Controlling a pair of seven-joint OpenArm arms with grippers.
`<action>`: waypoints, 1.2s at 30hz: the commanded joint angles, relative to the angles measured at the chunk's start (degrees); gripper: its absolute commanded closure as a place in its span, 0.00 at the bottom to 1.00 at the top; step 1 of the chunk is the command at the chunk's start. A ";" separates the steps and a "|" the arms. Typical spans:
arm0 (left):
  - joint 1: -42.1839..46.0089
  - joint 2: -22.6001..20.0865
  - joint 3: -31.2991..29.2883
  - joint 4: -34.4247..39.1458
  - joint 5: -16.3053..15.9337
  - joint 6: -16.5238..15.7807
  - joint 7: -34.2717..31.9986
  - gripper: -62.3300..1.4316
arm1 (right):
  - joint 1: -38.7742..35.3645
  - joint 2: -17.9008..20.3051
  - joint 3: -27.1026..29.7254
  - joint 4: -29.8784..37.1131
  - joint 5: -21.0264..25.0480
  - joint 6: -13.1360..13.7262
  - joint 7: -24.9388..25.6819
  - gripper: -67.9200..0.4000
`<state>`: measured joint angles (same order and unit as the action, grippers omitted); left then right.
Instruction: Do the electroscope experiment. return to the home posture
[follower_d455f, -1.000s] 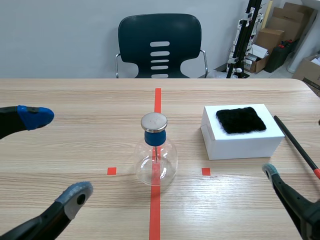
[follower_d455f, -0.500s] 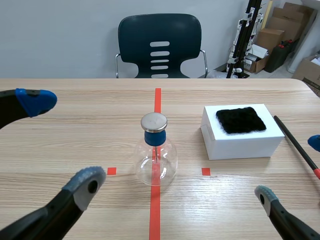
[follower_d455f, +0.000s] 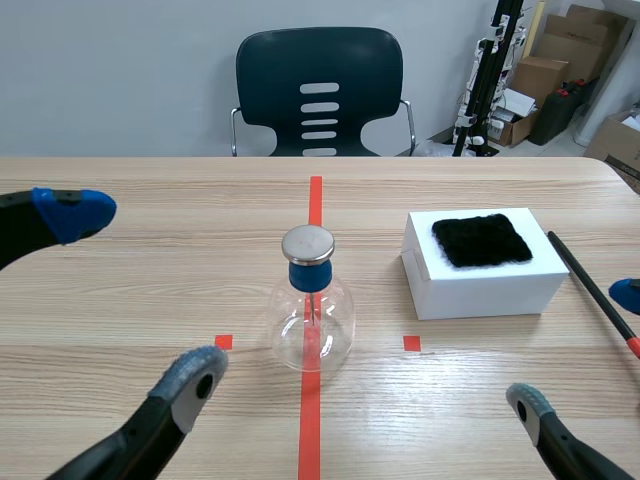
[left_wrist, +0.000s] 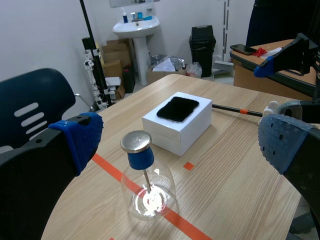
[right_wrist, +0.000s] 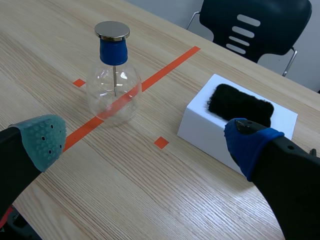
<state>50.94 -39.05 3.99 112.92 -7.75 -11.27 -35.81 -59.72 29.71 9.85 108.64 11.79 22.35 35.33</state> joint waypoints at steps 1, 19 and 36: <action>1.33 0.92 -0.07 0.52 -0.52 0.26 -0.81 0.00 | 0.17 0.55 0.31 0.26 0.37 0.20 0.83 0.00; 1.75 1.88 -0.11 0.52 1.60 1.09 -0.98 0.00 | 0.20 0.55 0.31 0.26 0.39 0.20 0.85 0.00; 1.75 1.88 -0.11 0.52 1.38 1.09 5.44 0.00 | 0.20 0.55 0.31 0.26 0.42 0.20 0.85 0.00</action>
<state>52.53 -37.45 3.97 112.86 -5.82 -10.26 -30.09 -59.72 29.71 9.85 108.64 11.79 22.37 35.33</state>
